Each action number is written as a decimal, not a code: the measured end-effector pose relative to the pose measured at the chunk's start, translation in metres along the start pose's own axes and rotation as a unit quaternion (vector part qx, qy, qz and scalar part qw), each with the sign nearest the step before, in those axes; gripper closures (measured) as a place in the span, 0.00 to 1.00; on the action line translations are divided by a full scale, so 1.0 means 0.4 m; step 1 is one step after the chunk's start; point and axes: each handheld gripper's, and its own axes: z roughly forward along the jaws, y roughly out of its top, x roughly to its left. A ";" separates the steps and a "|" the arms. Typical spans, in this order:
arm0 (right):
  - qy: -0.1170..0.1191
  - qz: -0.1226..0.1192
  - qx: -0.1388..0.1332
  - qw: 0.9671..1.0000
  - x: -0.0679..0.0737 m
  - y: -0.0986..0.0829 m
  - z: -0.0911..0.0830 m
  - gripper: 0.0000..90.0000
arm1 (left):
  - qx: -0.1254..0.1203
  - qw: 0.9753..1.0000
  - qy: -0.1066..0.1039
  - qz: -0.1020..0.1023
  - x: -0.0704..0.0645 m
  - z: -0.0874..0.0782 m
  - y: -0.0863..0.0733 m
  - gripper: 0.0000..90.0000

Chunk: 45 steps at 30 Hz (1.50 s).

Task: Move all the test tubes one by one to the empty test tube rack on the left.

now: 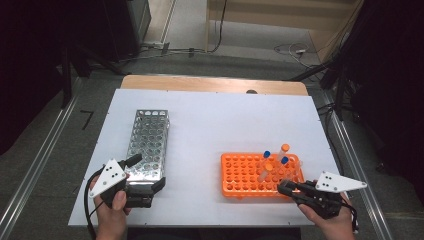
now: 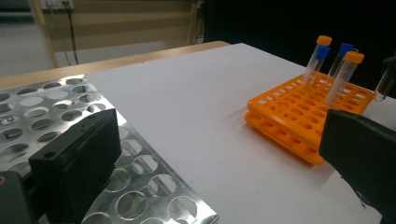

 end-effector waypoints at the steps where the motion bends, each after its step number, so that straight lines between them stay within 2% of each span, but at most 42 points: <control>1: 0.005 -0.002 0.001 1.000 0.013 0.008 0.012 0.82 | 0.004 1.000 -0.010 0.003 -0.010 0.008 0.003 0.00; 3: 0.011 -0.006 -0.001 1.000 0.023 0.016 0.024 0.82 | 0.006 1.000 -0.015 0.005 -0.014 0.012 0.004 0.00; 4: 0.014 -0.005 -0.002 1.000 0.028 0.020 0.030 0.82 | 0.009 1.000 -0.027 0.004 -0.025 0.020 0.008 0.00; 6: 0.018 -0.010 -0.003 1.000 0.037 0.029 0.041 0.82 | 0.011 0.999 -0.035 0.006 -0.037 0.027 0.013 0.00; 10: 0.024 -0.011 -0.002 1.000 0.049 0.042 0.063 0.82 | 0.011 0.999 -0.043 0.010 -0.054 0.037 0.021 0.00; 14: 0.030 -0.012 0.001 0.999 0.061 0.057 0.088 0.82 | 0.018 0.997 -0.070 0.012 -0.084 0.062 0.039 0.00; 15: 0.030 -0.012 0.001 0.999 0.061 0.057 0.088 0.82 | 0.018 0.997 -0.070 0.012 -0.084 0.062 0.039 0.00; 16: 0.034 -0.013 0.004 0.999 0.071 0.066 0.103 0.82 | 0.026 0.996 -0.087 0.010 -0.096 0.075 0.046 0.00; 17: 0.037 -0.018 0.004 0.999 0.074 0.070 0.108 0.82 | 0.026 0.996 -0.087 0.010 -0.096 0.075 0.046 0.00; 19: 0.040 -0.021 0.007 0.999 0.084 0.079 0.122 0.82 | 0.037 0.994 -0.107 0.000 -0.114 0.100 0.056 0.00; 28: 0.048 -0.037 0.015 0.998 0.114 0.106 0.170 0.82 | 0.057 0.991 -0.117 0.001 -0.157 0.148 0.076 0.07; 33: 0.049 -0.049 0.030 0.997 0.134 0.114 0.208 0.82 | 0.084 0.989 -0.121 0.009 -0.182 0.182 0.084 0.21; 35: 0.050 -0.050 0.034 0.997 0.140 0.114 0.220 0.82 | 0.085 0.988 -0.125 0.012 -0.194 0.190 0.088 0.26; 38: 0.052 -0.052 0.038 0.997 0.149 0.114 0.235 0.82 | 0.085 0.985 -0.147 0.014 -0.214 0.203 0.091 0.34; 39: 0.052 -0.054 0.040 0.996 0.152 0.114 0.238 0.82 | 0.085 0.985 -0.147 0.014 -0.214 0.203 0.091 0.37; 40: 0.052 -0.057 0.042 0.996 0.157 0.114 0.243 0.82 | 0.086 0.984 -0.155 0.015 -0.222 0.209 0.091 0.41; 45: 0.059 -0.064 0.046 0.995 0.177 0.113 0.258 0.82 | 0.093 0.982 -0.166 0.021 -0.242 0.222 0.087 0.57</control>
